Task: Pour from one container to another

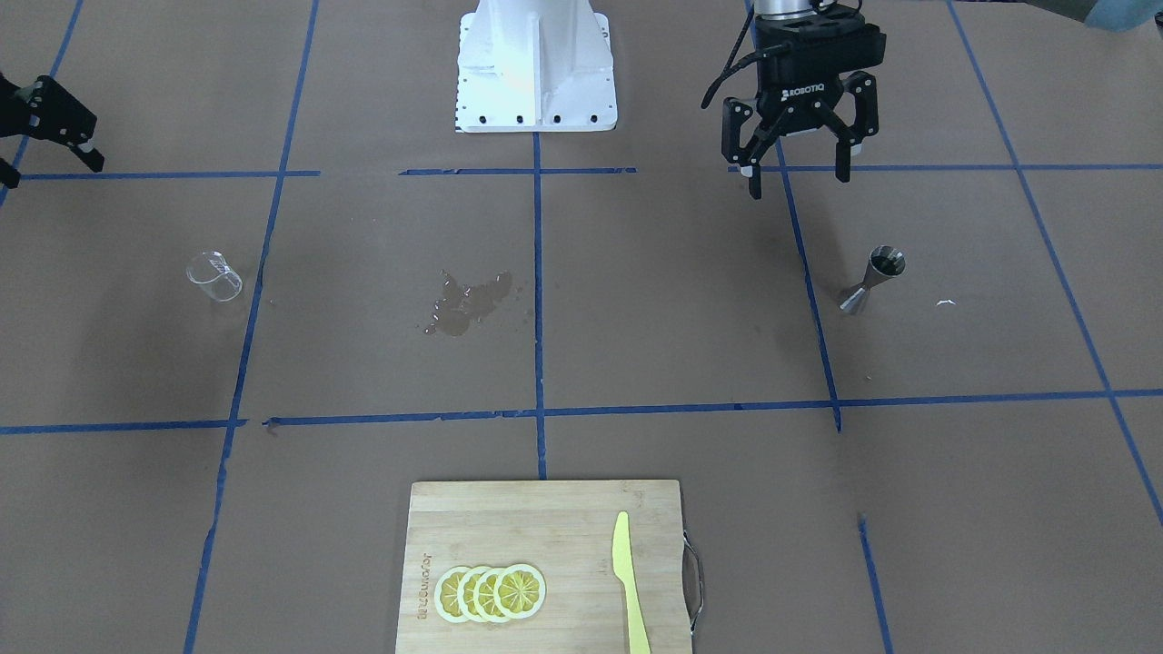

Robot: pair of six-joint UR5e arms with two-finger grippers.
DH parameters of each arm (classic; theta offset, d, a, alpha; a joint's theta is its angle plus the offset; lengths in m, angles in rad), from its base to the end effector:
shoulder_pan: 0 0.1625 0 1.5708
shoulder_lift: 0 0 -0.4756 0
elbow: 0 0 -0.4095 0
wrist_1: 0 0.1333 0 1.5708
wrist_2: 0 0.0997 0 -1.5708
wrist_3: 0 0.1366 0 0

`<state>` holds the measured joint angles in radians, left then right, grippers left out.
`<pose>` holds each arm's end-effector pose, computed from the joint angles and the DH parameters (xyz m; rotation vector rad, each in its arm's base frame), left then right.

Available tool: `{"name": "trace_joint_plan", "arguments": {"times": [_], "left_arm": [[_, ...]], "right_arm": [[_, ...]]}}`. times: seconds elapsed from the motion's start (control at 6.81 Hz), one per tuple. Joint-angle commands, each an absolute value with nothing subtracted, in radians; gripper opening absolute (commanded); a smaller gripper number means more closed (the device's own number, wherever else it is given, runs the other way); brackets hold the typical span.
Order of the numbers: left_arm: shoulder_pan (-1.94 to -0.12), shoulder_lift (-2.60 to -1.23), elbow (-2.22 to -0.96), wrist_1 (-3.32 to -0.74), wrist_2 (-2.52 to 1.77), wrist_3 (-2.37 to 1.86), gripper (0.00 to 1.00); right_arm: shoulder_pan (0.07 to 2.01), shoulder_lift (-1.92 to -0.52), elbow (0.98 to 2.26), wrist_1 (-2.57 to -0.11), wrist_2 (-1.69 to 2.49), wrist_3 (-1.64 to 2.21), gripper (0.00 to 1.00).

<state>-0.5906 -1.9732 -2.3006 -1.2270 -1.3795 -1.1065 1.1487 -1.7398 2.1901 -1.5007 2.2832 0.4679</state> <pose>0.3478 -0.4250 0.2532 0.5530 0.5887 -0.1948 -0.1346 -0.4072 0.4932 0.1498 -0.8420 -0.1423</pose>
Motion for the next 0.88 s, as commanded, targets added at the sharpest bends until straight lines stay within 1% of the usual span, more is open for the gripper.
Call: {"name": "trace_joint_plan", "arguments": {"times": [0.0,0.15,0.29,0.44,0.59,0.73], "left_arm": [[-0.830,-1.954,-2.240,-1.339,-1.614,-0.752,0.99],[-0.982,-1.927,-2.161,-1.398,-1.740,-0.545,0.99],[-1.135,-1.886,-2.049,-1.504,-1.860,-0.364,0.99],[-1.269,-1.849,-1.925,-1.576,-1.975,-0.172,0.99],[-1.390,-1.847,-1.779,-1.604,-2.068,-0.018,1.00],[-1.451,-1.839,-1.719,-1.585,-2.139,0.068,1.00]], "right_arm": [[1.279,-1.559,2.090,-1.796,2.289,0.107,1.00],[1.331,-1.487,2.016,-1.893,2.289,-0.020,1.00],[1.377,-1.462,1.947,-1.905,2.293,-0.123,1.00],[1.403,-1.454,1.892,-1.905,2.333,-0.168,1.00],[1.428,-1.451,1.834,-1.905,2.359,-0.228,1.00],[1.465,-1.463,1.798,-1.904,2.397,-0.285,1.00]]}}
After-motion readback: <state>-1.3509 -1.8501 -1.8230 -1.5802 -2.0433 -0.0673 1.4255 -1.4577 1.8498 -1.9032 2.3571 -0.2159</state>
